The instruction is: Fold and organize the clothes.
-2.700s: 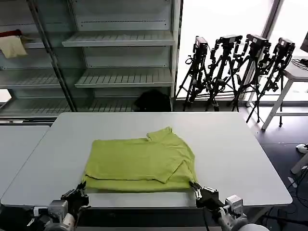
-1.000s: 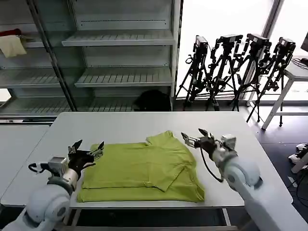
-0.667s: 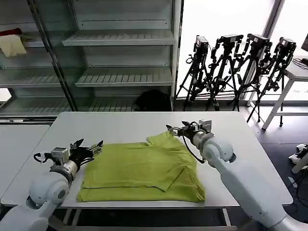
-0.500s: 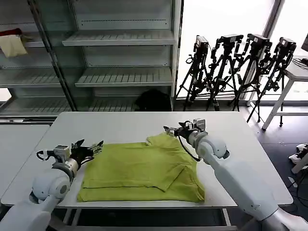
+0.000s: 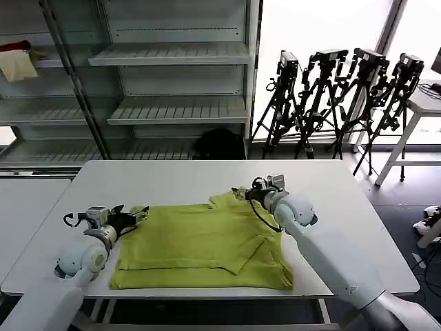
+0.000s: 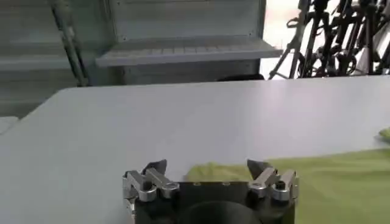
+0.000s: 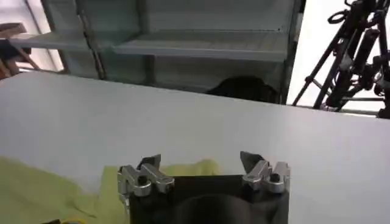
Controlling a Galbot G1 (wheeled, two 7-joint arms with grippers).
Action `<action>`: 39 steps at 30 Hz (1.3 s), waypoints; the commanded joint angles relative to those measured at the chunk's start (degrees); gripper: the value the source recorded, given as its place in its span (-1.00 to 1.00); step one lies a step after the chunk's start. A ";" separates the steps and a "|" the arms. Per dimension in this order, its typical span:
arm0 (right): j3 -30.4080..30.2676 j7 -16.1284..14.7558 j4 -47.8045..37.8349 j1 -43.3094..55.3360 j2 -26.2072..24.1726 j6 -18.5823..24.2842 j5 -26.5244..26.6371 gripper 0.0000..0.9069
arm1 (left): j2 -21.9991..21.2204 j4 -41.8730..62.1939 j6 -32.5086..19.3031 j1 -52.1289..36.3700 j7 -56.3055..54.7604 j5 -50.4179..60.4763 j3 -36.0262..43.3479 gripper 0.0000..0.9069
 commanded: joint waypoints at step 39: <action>0.84 -1.84 2.67 -0.66 -0.07 1.31 -3.50 -1.00 | 0.86 -0.37 -2.68 0.21 5.22 2.35 -0.61 -1.00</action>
